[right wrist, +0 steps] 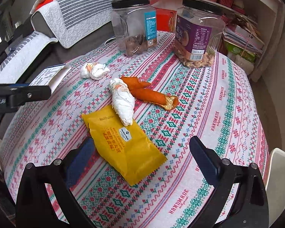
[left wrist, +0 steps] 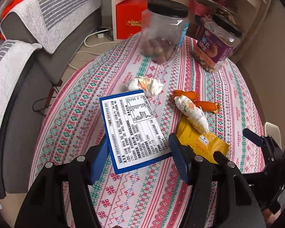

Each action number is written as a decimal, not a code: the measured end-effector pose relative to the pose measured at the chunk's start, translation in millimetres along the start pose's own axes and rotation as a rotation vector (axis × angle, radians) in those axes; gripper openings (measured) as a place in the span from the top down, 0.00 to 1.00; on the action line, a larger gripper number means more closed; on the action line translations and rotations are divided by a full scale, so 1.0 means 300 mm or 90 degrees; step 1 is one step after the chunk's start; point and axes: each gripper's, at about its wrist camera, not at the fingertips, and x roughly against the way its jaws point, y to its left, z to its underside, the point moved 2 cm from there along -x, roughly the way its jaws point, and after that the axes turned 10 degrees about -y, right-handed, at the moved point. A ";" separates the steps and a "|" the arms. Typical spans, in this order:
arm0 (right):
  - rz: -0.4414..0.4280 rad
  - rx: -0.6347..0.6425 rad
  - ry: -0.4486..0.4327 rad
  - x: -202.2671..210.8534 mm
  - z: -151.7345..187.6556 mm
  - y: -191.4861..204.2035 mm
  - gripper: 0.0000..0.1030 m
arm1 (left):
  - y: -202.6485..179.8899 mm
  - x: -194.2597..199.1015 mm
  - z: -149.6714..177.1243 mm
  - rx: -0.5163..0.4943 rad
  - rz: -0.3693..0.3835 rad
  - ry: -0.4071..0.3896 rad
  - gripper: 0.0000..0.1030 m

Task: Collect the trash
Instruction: 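Grasp the blue-and-white card box with the left tool while the right tool grasps the white wrapped roll, then lift the white wrapped roll with the right tool and carry it over the bin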

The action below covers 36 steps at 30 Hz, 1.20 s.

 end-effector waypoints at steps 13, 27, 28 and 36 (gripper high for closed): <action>0.008 -0.025 0.014 -0.239 -0.107 0.093 0.22 | 0.090 0.084 -0.028 0.017 -0.009 -0.037 0.40; 0.003 -0.052 -0.022 -0.118 -0.110 0.099 0.66 | 0.158 0.121 -0.030 0.049 -0.020 -0.058 0.40; 0.001 -0.051 -0.029 -0.099 -0.117 0.100 0.66 | 0.157 0.128 -0.031 0.049 -0.019 -0.063 0.40; 0.011 -0.030 -0.089 0.075 -0.156 0.091 0.66 | 0.130 0.181 -0.035 0.042 -0.016 -0.098 0.40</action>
